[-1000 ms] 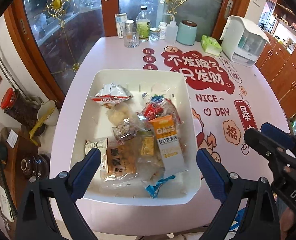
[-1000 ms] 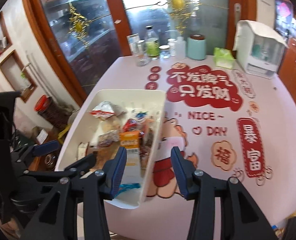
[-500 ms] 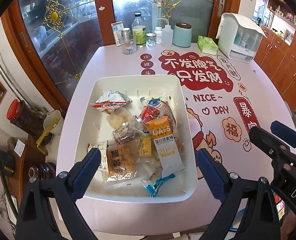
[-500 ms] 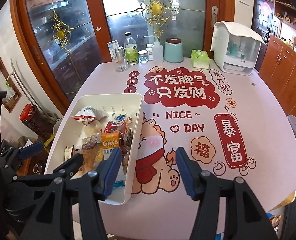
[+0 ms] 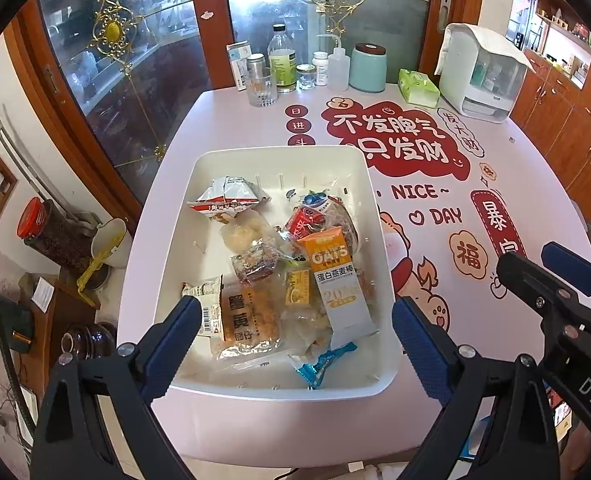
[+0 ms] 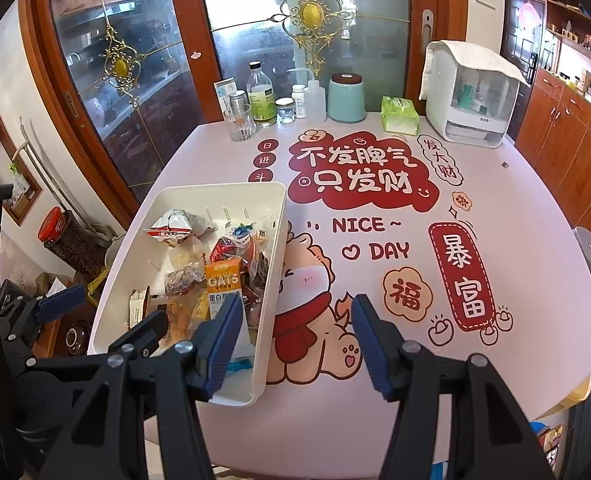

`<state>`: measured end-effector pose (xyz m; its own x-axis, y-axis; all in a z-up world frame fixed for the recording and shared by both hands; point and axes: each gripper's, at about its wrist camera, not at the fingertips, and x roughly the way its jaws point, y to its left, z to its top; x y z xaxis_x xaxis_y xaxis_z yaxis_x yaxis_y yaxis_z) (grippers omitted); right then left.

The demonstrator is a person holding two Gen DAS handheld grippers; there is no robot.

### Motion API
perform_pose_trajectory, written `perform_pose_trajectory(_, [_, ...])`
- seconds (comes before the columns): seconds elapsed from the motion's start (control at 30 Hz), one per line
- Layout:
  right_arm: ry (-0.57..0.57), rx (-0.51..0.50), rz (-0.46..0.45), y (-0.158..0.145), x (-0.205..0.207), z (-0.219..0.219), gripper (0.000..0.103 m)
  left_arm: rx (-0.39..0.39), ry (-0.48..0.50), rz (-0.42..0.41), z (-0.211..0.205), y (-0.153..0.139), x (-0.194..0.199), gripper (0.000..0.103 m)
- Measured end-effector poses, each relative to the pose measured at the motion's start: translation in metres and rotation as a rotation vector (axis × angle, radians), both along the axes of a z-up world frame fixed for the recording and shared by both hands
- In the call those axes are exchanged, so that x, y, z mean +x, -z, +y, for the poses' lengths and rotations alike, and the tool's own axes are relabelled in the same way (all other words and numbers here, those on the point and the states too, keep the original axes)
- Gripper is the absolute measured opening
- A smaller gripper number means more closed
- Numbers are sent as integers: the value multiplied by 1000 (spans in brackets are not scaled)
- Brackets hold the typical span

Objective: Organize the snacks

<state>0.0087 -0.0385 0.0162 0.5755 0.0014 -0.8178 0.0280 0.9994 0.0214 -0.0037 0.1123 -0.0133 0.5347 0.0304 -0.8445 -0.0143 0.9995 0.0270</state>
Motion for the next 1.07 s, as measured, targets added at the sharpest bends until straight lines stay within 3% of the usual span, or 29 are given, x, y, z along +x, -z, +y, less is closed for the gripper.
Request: perform_pose_trajectory(1.07, [17,6,30,10,6,6,57,-12,-22,-4,9,-3,4,96])
